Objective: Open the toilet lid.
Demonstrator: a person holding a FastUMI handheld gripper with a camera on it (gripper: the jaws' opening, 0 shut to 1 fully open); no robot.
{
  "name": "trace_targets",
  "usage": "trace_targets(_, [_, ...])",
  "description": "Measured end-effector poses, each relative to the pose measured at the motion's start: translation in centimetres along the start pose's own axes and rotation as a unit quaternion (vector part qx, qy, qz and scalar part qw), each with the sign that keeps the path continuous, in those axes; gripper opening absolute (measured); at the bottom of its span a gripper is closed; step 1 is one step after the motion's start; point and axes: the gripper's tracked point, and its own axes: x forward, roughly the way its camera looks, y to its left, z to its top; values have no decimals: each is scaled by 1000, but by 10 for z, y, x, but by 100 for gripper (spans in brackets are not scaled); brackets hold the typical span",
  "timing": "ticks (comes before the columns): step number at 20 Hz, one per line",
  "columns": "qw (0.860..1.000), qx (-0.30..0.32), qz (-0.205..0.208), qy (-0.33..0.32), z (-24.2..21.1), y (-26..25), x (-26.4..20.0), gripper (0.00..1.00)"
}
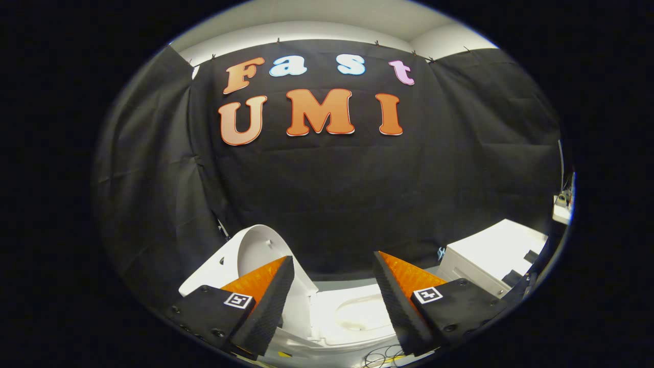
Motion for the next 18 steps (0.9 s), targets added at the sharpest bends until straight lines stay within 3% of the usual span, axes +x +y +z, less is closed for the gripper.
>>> trace_targets(5, [999, -36, -12, -29, 30, -41, -5, 98])
trace_targets(18, [997, -5, -40, -61, 51, -122, -9, 97])
